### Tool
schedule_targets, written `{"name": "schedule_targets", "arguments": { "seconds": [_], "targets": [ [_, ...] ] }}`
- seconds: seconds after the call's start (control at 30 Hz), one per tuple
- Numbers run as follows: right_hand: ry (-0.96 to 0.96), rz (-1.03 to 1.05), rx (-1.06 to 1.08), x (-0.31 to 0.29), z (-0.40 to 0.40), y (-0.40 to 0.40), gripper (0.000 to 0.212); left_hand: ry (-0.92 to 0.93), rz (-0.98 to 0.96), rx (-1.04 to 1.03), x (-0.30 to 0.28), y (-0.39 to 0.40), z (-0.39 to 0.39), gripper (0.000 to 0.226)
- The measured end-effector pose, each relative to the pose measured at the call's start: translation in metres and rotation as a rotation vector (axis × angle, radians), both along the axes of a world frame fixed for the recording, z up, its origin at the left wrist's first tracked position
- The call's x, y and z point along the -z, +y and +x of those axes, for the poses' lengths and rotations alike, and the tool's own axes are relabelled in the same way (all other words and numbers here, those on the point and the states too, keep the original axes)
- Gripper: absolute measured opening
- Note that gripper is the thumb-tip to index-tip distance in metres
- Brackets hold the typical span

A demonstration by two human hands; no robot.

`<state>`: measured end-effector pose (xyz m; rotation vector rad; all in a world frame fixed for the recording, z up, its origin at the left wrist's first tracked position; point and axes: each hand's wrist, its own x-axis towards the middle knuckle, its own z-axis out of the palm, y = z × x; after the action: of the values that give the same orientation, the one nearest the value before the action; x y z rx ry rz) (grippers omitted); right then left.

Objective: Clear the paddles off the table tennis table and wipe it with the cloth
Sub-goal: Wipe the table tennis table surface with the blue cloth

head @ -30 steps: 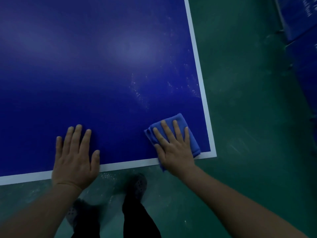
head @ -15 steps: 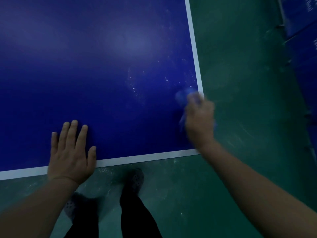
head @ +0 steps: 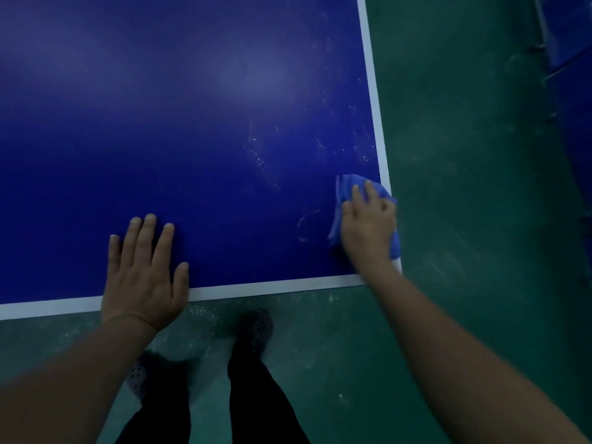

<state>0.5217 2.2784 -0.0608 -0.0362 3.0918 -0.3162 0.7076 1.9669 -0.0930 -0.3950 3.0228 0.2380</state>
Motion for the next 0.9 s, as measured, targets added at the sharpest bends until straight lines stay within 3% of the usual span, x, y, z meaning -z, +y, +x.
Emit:
{"name": "schedule_targets", "arguments": {
  "seconds": [0.07,0.17,0.23,0.33,0.4,0.43,0.53,0.6,0.77,0.83,0.9],
  "targets": [
    [-0.055,0.011,-0.145,0.015,0.047,-0.034,0.051,-0.002,0.001,-0.003,-0.001,0.001,0.000,0.072],
    [-0.085,0.071,-0.624,0.023,0.072,-0.030,0.053,-0.005,0.000,-0.002,-0.001,0.000,0.000,0.072],
    [-0.090,0.131,-0.508,0.025,0.040,-0.004,0.054,-0.018,0.011,-0.001,-0.002,0.000,-0.001,0.073],
    [-0.145,0.102,0.008,0.021,-0.002,0.013,0.055,-0.017,0.010,0.001,-0.004,0.001,-0.001,0.073],
    [-0.131,0.077,0.033,0.020,0.015,-0.015,0.056,-0.026,0.008,-0.001,-0.004,0.001,-0.001,0.073],
    [-0.104,0.067,-0.086,0.022,0.037,-0.034,0.056,-0.028,0.009,0.002,-0.004,0.000,-0.001,0.073],
    [-0.105,0.099,-0.712,0.026,0.112,-0.060,0.055,-0.020,0.017,0.001,-0.004,0.000,-0.001,0.073],
    [-0.138,0.134,-0.825,0.027,0.099,-0.039,0.057,-0.015,0.023,0.006,-0.003,0.000,-0.001,0.073],
    [-0.186,0.130,-0.141,0.023,0.000,0.022,0.057,-0.030,0.014,0.007,-0.003,-0.001,-0.001,0.073],
    [-0.177,0.091,0.019,0.022,-0.015,0.021,0.058,-0.034,0.017,0.006,-0.005,-0.001,-0.001,0.073],
    [-0.183,0.073,0.040,0.022,-0.004,0.005,0.060,-0.038,0.022,0.005,-0.006,-0.001,-0.001,0.074]
  ]
}}
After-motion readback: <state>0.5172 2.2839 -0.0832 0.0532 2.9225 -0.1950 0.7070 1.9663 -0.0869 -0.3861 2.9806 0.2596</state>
